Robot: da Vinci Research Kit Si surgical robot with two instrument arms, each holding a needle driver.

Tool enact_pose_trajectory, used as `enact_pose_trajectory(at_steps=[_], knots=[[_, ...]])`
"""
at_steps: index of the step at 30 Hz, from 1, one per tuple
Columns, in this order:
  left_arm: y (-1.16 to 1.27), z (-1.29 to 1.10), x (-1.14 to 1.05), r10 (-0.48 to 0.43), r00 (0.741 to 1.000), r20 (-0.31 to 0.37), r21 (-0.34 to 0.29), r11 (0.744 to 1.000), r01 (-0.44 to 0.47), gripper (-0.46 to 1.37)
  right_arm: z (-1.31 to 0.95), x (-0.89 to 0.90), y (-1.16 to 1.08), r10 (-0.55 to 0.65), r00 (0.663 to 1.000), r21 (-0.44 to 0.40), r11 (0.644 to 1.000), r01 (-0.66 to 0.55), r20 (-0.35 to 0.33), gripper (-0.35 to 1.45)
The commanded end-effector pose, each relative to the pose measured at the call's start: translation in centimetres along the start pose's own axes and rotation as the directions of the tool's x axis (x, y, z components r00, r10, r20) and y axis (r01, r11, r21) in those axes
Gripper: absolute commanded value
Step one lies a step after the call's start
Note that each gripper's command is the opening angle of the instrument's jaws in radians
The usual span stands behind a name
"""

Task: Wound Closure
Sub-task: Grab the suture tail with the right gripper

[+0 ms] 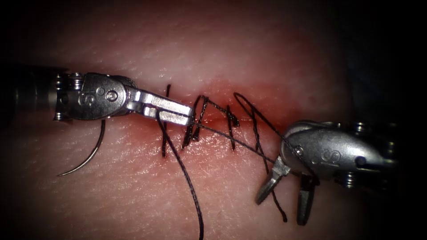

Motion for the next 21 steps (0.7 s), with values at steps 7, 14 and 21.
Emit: enact_pose_trajectory(at_steps=[7,14,21], knots=[[-0.01,0.02,0.00,0.000,1.000,0.002,0.000,1.000,0.000,-0.35,0.12,-0.03,-0.03,-0.004,1.000,-0.011,1.000,0.004,0.011,0.70],[0.00,0.02,-0.01,-0.006,1.000,0.002,0.000,1.000,0.006,-0.35,0.12,-0.05,0.00,-0.024,1.000,-0.082,0.996,0.024,0.010,0.68],[0.00,0.02,-0.01,-0.005,1.000,0.002,0.000,1.000,0.005,-0.35,0.17,-0.07,0.01,-0.033,0.999,-0.109,0.993,0.035,0.013,0.65]])
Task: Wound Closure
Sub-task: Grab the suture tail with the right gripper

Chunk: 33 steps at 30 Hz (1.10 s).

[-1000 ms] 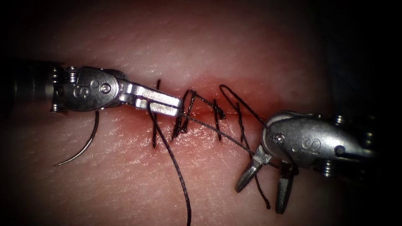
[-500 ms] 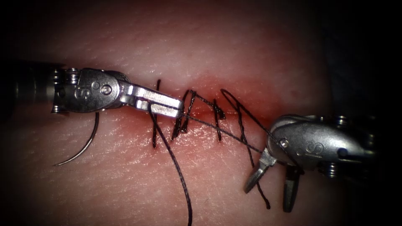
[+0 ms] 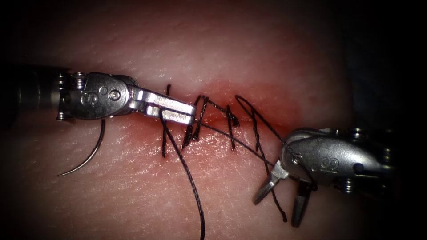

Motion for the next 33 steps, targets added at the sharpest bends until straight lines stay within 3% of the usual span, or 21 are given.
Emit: enact_pose_trajectory(at_steps=[1,5,14,15,16,17,33], knots=[[0.00,0.00,0.00,0.000,1.000,0.000,-0.004,1.000,0.000,-0.35,0.02,-0.01,0.00,-0.001,1.000,-0.002,1.000,0.001,0.002,0.64],[0.01,0.00,-0.01,0.001,1.000,0.001,-0.004,1.000,-0.001,-0.35,0.09,-0.02,-0.02,-0.003,1.000,-0.004,1.000,0.003,0.007,0.47],[0.02,-0.03,-0.01,-0.005,1.000,-0.001,-0.007,1.000,0.005,-0.35,0.24,-0.08,-0.08,-0.010,1.000,0.001,1.000,0.010,0.020,0.44],[0.02,-0.03,-0.01,-0.004,1.000,-0.001,-0.007,1.000,0.004,-0.35,0.25,-0.08,-0.09,-0.011,1.000,0.004,1.000,0.011,0.021,0.33],[0.02,-0.03,-0.01,-0.004,1.000,-0.001,-0.007,1.000,0.004,-0.35,0.26,-0.09,-0.10,-0.013,1.000,0.023,1.000,0.012,0.026,-0.09],[0.02,-0.03,-0.01,-0.004,1.000,-0.001,-0.007,1.000,0.004,-0.35,0.26,-0.10,-0.11,-0.014,1.000,0.050,0.999,0.013,0.027,-0.35],[0.03,-0.03,-0.01,-0.004,1.000,0.000,-0.006,1.000,0.004,-0.35,0.23,-0.11,-0.13,-0.016,1.000,0.064,0.998,0.014,0.023,-0.35]])
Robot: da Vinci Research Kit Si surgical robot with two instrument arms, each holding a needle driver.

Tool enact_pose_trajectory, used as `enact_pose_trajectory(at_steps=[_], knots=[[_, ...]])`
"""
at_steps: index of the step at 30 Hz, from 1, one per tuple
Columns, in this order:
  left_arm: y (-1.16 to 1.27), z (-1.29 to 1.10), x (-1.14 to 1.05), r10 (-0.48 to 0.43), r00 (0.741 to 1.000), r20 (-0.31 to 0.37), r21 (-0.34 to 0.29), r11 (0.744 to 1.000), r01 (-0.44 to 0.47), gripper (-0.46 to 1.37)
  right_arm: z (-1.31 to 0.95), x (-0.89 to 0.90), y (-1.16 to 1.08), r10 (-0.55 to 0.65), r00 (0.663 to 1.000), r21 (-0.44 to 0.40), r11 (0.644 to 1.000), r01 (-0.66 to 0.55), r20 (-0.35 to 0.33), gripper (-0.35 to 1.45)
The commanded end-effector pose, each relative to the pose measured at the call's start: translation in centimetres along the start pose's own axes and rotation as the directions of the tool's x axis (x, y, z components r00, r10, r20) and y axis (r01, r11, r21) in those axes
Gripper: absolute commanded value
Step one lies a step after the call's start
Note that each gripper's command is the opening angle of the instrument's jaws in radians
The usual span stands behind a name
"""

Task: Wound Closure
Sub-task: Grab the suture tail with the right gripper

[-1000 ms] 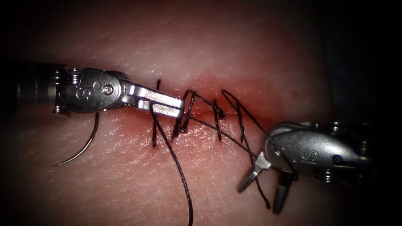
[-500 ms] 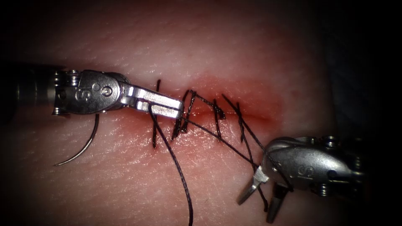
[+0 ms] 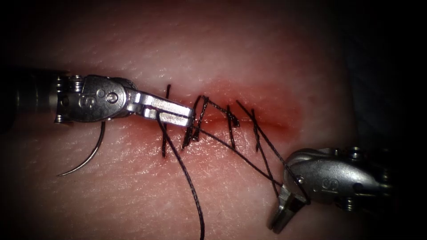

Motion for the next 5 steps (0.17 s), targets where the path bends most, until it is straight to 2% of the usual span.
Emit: enact_pose_trajectory(at_steps=[1,5], knots=[[0.00,0.00,0.00,0.000,1.000,0.000,-0.005,1.000,0.000,-0.35,0.00,-0.01,0.01,0.001,1.000,-0.004,1.000,-0.001,-0.001,-0.35],[0.00,0.00,0.00,0.000,1.000,0.000,-0.005,1.000,0.000,-0.35,-0.01,-0.01,0.01,0.001,1.000,-0.001,1.000,-0.001,-0.001,-0.35]])
